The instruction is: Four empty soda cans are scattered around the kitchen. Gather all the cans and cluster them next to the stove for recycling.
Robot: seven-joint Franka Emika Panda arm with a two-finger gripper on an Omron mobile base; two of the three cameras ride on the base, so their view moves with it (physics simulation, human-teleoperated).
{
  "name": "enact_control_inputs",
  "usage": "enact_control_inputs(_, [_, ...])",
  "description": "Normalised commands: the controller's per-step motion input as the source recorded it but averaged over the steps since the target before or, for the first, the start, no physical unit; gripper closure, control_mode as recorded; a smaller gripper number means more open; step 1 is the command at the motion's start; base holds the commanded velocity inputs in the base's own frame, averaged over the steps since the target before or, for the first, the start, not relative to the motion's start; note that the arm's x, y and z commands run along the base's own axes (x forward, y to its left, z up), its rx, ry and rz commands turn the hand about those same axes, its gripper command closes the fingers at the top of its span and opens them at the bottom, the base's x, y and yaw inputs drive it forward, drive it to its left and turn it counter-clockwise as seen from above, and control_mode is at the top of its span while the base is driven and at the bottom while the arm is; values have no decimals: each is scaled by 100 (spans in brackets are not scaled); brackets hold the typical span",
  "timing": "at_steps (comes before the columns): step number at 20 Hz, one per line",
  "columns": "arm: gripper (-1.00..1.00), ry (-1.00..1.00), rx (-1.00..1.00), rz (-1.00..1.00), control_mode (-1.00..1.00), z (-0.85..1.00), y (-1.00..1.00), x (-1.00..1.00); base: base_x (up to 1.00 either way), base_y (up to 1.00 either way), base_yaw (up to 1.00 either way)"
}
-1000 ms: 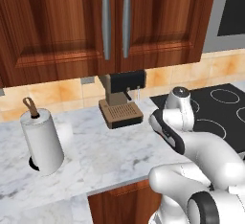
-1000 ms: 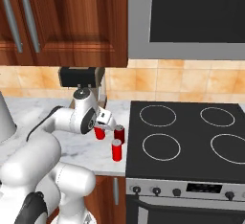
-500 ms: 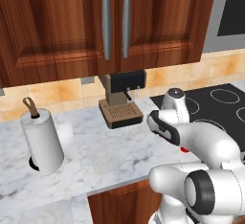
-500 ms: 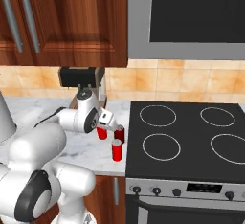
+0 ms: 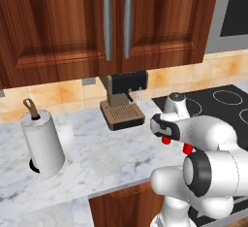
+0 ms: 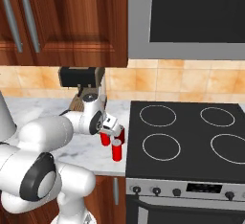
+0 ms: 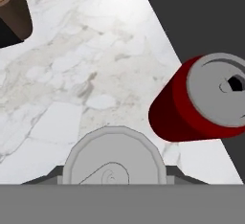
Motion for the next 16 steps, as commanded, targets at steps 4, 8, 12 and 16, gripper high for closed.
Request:
enact_control_inputs(4, [100, 0, 0, 0, -100, -3, 0, 4, 0, 0, 0])
enact_control_inputs(8, [100, 0, 0, 0, -100, 0, 0, 16, 0, 0, 0])
enact_control_inputs(12, [100, 0, 0, 0, -100, 0, 0, 32, 0, 0, 0])
enact_control_inputs(16, [100, 0, 0, 0, -100, -5, 0, 25, 0, 0, 0])
